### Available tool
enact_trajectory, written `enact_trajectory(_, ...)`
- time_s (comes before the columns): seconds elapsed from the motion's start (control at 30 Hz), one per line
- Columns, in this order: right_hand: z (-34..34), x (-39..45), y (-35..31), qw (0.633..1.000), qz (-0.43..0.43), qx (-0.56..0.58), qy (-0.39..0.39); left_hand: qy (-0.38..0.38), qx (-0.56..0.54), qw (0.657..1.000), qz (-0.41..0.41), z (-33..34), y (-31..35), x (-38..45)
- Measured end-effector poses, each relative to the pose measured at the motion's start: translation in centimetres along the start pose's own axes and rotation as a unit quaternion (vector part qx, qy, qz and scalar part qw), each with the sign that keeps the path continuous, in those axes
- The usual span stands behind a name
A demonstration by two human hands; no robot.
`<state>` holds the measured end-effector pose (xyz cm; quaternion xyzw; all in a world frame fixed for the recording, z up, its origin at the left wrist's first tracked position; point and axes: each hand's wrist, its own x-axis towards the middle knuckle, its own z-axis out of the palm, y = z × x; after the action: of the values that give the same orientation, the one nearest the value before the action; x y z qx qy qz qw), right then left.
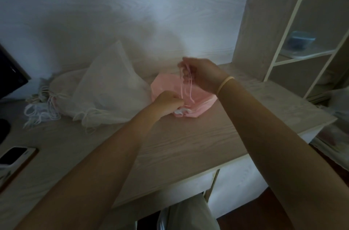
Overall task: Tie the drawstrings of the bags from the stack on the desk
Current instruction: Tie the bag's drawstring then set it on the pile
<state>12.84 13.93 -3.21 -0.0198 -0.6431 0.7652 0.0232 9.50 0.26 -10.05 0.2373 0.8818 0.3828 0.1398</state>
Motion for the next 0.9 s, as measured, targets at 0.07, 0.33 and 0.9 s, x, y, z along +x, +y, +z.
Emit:
enact_trajectory(0.07, 0.2, 1.4, -0.7, 0.999, -0.024, 0.025, 0.028, -0.005, 0.019, 1.0, 0.002, 0.0, 0.0, 0.1)
enact_trajectory(0.33, -0.1, 0.8, 2.0, 0.954, 0.032, -0.279, 0.102, 0.003, -0.171, 0.984, -0.046, -0.6, -1.2, 0.9)
enact_trajectory(0.9, -0.9, -3.4, 0.7, 0.86, 0.043, -0.504, -0.072, 0.045, -0.334, 0.933, -0.127, -0.1, -1.1, 1.2)
